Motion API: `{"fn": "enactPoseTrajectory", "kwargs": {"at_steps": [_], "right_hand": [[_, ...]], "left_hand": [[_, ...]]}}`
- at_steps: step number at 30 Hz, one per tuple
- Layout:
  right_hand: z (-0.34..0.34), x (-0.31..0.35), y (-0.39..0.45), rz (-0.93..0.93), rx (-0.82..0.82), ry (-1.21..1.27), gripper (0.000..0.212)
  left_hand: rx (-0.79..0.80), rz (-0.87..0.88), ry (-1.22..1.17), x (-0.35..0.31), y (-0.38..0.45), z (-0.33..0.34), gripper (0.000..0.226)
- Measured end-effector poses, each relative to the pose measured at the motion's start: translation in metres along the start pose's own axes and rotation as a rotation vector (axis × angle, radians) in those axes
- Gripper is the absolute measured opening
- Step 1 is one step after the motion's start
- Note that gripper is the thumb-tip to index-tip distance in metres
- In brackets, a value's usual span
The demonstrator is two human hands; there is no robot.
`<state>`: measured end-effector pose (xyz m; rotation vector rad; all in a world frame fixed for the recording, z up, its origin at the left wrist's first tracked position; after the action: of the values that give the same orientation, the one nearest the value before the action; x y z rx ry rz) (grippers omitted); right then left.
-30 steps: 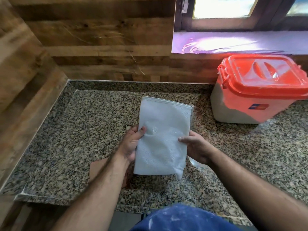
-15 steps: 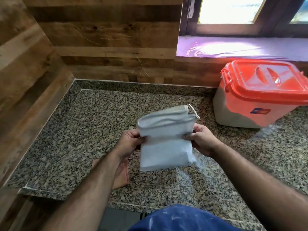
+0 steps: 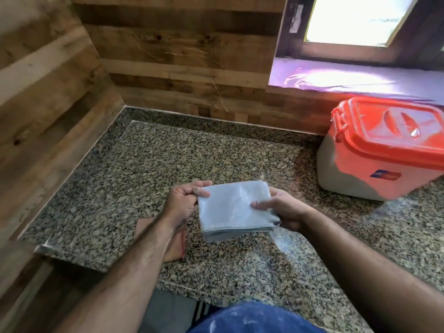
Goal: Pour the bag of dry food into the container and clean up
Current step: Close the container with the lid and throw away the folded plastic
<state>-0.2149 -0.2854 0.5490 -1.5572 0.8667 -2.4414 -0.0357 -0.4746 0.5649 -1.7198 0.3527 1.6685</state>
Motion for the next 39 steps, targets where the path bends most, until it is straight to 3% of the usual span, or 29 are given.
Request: {"fn": "enactPoseTrajectory", "kwargs": {"at_steps": [6,8,12,14,16,19,22,28,31,36,39], "right_hand": [[0.043,0.024,0.007,-0.073,0.067,-0.340,0.045],[0.078,0.024,0.011,-0.101,0.191,-0.457,0.045],[0.172,0.000,0.007,-0.146,0.496,-0.637,0.040],[0.214,-0.021,0.003,-0.163,0.591,-0.718,0.038],[0.256,-0.046,-0.004,-0.200,0.674,-0.811,0.036],[0.316,-0.093,-0.023,-0.337,0.759,-1.050,0.026],[0.367,-0.167,-0.046,-0.236,0.871,-1.058,0.037],[0.451,-0.309,-0.094,-0.243,1.049,-1.269,0.038],[0.469,-0.397,-0.099,-0.112,1.080,-1.332,0.052],[0.470,-0.551,-0.074,0.130,0.876,-1.446,0.034],[0.465,-0.628,-0.072,0.288,0.844,-1.586,0.044]], "left_hand": [[-0.110,-0.028,0.083,-0.010,-0.061,-0.055,0.051],[-0.122,-0.027,0.152,-0.018,-0.091,-0.071,0.039],[0.005,-0.122,0.783,-0.015,-0.172,-0.080,0.040],[-0.058,-0.163,1.010,-0.005,-0.216,-0.087,0.026],[-0.210,-0.236,1.090,0.010,-0.265,-0.100,0.027],[-0.447,-0.384,1.034,0.052,-0.349,-0.129,0.032],[-0.647,-0.524,0.928,0.104,-0.435,-0.152,0.026],[-0.869,-0.705,0.804,0.201,-0.582,-0.174,0.021],[-0.930,-0.683,0.879,0.249,-0.637,-0.200,0.040],[-0.912,-0.867,0.754,0.360,-0.716,-0.263,0.028],[-0.884,-0.917,0.692,0.429,-0.743,-0.300,0.026]]}}
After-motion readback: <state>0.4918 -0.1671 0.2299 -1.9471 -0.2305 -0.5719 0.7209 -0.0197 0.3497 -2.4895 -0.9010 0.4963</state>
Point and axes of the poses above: each hand's wrist, its own y-axis towards the middle knuckle, its own z-axis out of the palm, x = y × z, the point moved 9 cm from there along y, towards the middle knuckle, and after that the axes turned 1 degree about -z, right-handed, at the moved point
